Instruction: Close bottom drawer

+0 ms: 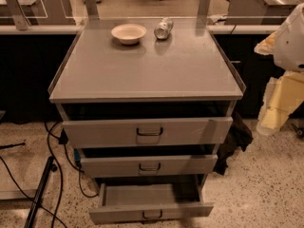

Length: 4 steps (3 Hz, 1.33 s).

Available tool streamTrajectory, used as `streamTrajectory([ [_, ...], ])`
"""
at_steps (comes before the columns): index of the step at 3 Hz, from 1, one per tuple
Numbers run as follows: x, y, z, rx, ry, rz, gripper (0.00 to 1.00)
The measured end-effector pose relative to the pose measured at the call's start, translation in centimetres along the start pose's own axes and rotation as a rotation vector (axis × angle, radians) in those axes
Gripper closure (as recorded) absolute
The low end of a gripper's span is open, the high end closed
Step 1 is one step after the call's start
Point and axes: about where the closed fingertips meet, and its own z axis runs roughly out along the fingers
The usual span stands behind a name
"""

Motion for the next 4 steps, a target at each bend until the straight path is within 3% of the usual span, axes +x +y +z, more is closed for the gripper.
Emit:
streamTrajectory([
  [1,0.0,0.0,0.0,0.0,0.0,0.0,0.0],
  [2,-0.1,0.2,0.0,0.015,-0.004,0.0,0.19],
  [3,-0.1,1.9,1.5,0.028,-0.035,0.016,0.42],
  [4,1.6,5.1,7.5,-0.008,-0.073,0.061,0.73],
])
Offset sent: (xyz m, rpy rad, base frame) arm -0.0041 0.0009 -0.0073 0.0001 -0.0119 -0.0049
